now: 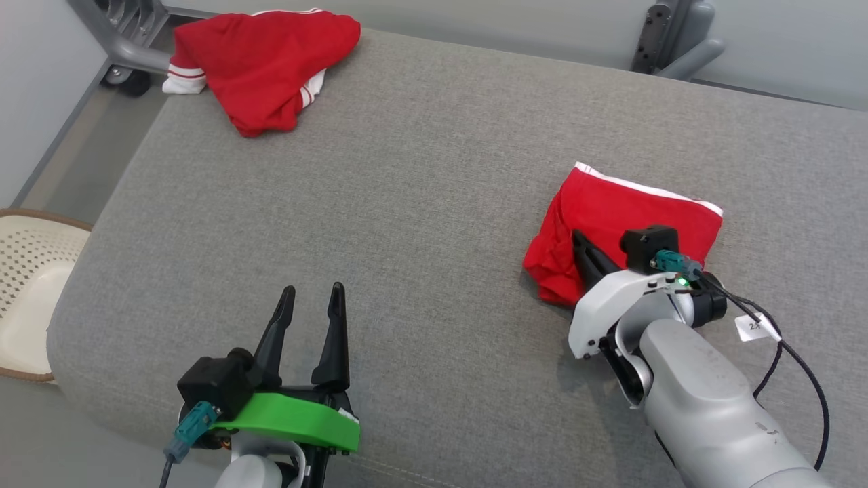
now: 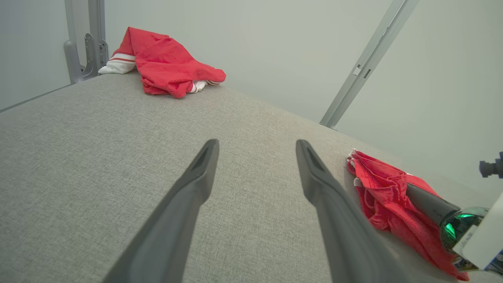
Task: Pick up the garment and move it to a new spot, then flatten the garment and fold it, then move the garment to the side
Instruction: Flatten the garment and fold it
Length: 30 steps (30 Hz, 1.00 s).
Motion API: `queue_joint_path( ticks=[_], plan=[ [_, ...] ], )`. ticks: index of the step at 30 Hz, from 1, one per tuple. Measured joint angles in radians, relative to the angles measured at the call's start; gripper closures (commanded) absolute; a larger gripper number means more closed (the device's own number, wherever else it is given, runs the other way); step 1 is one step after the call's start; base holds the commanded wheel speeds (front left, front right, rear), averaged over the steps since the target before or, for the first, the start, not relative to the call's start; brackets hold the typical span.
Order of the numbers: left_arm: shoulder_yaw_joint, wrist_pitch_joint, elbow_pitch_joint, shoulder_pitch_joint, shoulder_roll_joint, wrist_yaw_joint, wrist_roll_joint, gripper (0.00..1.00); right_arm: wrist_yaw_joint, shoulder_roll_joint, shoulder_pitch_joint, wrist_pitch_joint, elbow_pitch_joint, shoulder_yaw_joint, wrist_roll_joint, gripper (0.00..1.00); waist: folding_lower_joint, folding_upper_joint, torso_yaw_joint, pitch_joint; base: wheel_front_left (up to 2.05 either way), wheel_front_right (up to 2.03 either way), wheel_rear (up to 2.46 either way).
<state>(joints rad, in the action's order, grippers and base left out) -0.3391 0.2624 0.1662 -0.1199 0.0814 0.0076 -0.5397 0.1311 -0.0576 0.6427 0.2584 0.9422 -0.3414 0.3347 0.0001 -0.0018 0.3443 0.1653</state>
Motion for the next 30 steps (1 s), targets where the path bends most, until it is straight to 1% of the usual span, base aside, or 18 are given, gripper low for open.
queue_joint_path(
  ticks=[6, 10, 15, 18, 23, 24, 25, 26, 27, 28, 30],
  plan=[
    [0.010, 0.000, 0.003, 0.000, -0.006, -0.004, 0.006, 0.00, 0.000, 0.006, -0.003, 0.002, 0.042, -0.104, 0.037, 1.00, 0.0000, 0.0000, 0.034, 0.009, 0.00, 0.00, 0.00],
    [0.018, 0.000, 0.003, 0.002, -0.008, -0.005, 0.017, 0.00, 0.000, 0.008, -0.006, 0.003, 0.049, -0.170, 0.052, 1.00, 0.0000, 0.0000, 0.027, 0.004, 0.00, 0.00, 0.00],
    [0.022, 0.000, 0.008, 0.007, -0.011, -0.009, 0.023, 0.00, 0.000, 0.009, -0.019, 0.004, 0.051, -0.238, 0.055, 1.00, 0.0000, 0.0000, 0.004, -0.007, 0.00, 0.00, 0.00],
    [0.025, 0.000, 0.009, 0.010, -0.011, -0.011, 0.025, 0.00, 0.000, 0.008, -0.024, 0.004, -0.004, -0.229, 0.069, 1.00, 0.0000, 0.0000, -0.016, -0.015, 0.00, 0.00, 0.00],
    [0.029, 0.000, 0.009, 0.017, -0.007, -0.012, 0.033, 0.00, 0.000, 0.004, -0.049, 0.004, -0.146, -0.145, 0.049, 1.00, 0.0000, 0.0000, -0.055, -0.033, 0.00, 0.00, 0.00],
    [0.029, 0.000, 0.009, 0.018, -0.006, -0.012, 0.033, 0.00, 0.000, 0.002, -0.060, 0.004, -0.177, -0.121, 0.036, 0.88, 0.0000, 0.0000, -0.064, -0.038, 0.00, 0.00, 0.00],
    [0.030, 0.000, 0.008, 0.018, -0.005, -0.012, 0.033, 0.00, 0.000, 0.000, -0.071, 0.004, -0.208, -0.095, 0.026, 0.69, 0.0000, 0.0000, -0.072, -0.042, 0.00, 0.00, 0.00],
    [0.030, 0.000, 0.007, 0.018, -0.004, -0.012, 0.034, 0.00, 0.000, 0.000, -0.083, 0.004, -0.240, -0.067, 0.016, 0.55, 0.0000, 0.0000, -0.081, -0.047, 0.00, 0.00, 0.00],
    [0.030, 0.000, 0.007, 0.019, -0.003, -0.012, 0.035, 0.00, 0.000, 0.000, -0.095, 0.004, -0.269, -0.041, 0.007, 0.19, 0.0000, 0.0000, -0.090, -0.052, 0.00, 0.00, 0.00],
    [0.030, 0.000, 0.007, 0.019, -0.002, -0.012, 0.035, 0.00, 0.000, 0.000, -0.109, 0.004, -0.297, -0.016, -0.005, 0.00, 0.0000, 0.0000, -0.099, -0.056, 0.00, 0.00, 0.00],
    [0.031, 0.000, 0.007, 0.023, 0.002, -0.012, 0.036, 0.00, 0.000, 0.000, -0.142, 0.004, -0.348, 0.033, -0.030, 0.00, 0.0000, 0.0000, -0.118, -0.066, 0.00, 0.00, 0.00]
  ],
)
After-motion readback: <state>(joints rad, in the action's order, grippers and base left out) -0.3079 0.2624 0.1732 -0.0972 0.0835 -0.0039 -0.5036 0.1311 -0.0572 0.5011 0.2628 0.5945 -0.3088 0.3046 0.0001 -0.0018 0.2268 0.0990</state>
